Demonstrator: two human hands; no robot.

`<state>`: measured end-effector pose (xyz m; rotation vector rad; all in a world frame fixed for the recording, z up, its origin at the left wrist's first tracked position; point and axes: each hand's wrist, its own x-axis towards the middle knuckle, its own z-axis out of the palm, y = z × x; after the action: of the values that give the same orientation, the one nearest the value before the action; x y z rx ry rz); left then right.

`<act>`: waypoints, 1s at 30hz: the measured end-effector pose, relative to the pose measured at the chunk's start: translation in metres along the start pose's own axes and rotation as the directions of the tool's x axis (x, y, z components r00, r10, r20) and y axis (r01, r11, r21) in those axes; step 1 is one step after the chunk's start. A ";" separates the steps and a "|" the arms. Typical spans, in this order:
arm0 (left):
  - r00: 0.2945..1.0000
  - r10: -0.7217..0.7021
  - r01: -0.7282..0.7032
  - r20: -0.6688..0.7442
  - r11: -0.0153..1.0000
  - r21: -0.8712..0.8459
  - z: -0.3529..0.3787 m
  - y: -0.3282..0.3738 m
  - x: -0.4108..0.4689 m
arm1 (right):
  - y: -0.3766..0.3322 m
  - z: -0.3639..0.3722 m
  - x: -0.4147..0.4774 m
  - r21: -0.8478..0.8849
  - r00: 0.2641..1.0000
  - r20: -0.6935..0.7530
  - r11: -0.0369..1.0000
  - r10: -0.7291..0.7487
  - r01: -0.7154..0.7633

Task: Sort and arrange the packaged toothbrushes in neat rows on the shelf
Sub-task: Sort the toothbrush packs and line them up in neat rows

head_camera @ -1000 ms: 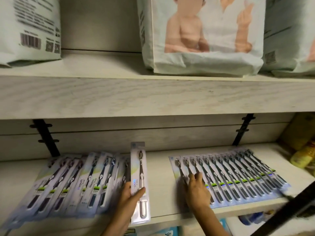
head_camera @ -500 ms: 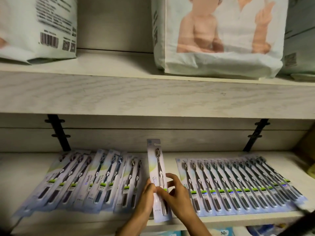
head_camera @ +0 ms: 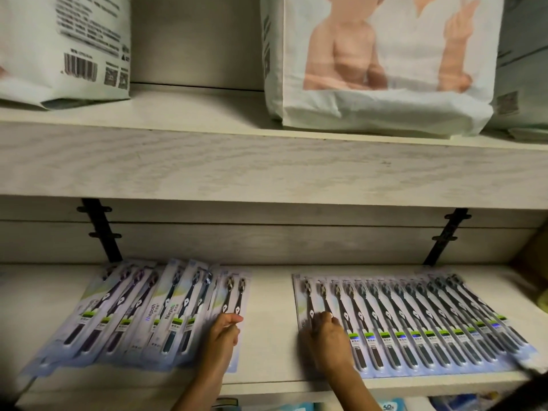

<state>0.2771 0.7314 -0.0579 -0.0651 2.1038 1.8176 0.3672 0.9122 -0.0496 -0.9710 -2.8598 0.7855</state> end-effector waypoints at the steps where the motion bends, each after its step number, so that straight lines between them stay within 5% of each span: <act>1: 1.000 -0.015 0.015 -0.021 1.000 -0.012 -0.001 -0.002 0.001 | 0.000 0.001 0.000 -0.032 1.000 -0.006 0.999 0.002 -0.002; 10: 0.999 0.038 -0.038 -0.026 0.999 0.009 -0.010 0.004 -0.007 | 0.004 0.003 -0.003 -0.199 1.000 -0.011 0.980 0.004 -0.006; 14: 0.989 0.149 -0.142 -0.007 0.955 0.262 -0.009 -0.005 -0.009 | 0.004 0.001 -0.003 -0.194 1.000 -0.008 0.981 -0.004 0.002; 16: 0.969 0.248 -0.215 -0.011 0.859 0.464 -0.006 -0.004 -0.011 | 0.003 -0.003 -0.006 -0.179 0.999 -0.020 0.983 -0.038 0.033; 18: 0.925 0.379 -0.292 0.028 0.662 0.691 -0.003 0.002 -0.010 | -0.002 -0.007 -0.010 -0.172 0.994 -0.040 0.981 -0.100 0.092; 22: 0.933 0.351 -0.137 0.083 0.130 0.982 -0.009 0.015 -0.001 | -0.017 -0.011 -0.023 -0.135 0.973 -0.062 0.968 -0.221 0.211; 24: 0.952 0.298 -0.066 0.072 -0.033 0.997 -0.014 0.014 0.004 | -0.021 -0.010 -0.028 -0.110 0.956 -0.101 0.958 -0.275 0.264; 27: 0.959 0.267 -0.068 0.096 -0.113 0.991 -0.016 0.011 0.007 | -0.023 -0.008 -0.032 -0.068 0.945 -0.120 0.953 -0.303 0.297; 30: 0.957 0.276 -0.066 0.086 -0.083 0.994 -0.015 0.010 0.008 | -0.024 -0.005 -0.035 -0.095 0.951 -0.068 0.950 -0.303 0.296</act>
<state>0.2632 0.7197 -0.0494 0.5090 3.0844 -0.2681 0.3827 0.8784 -0.0294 -0.5364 -2.8883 0.5874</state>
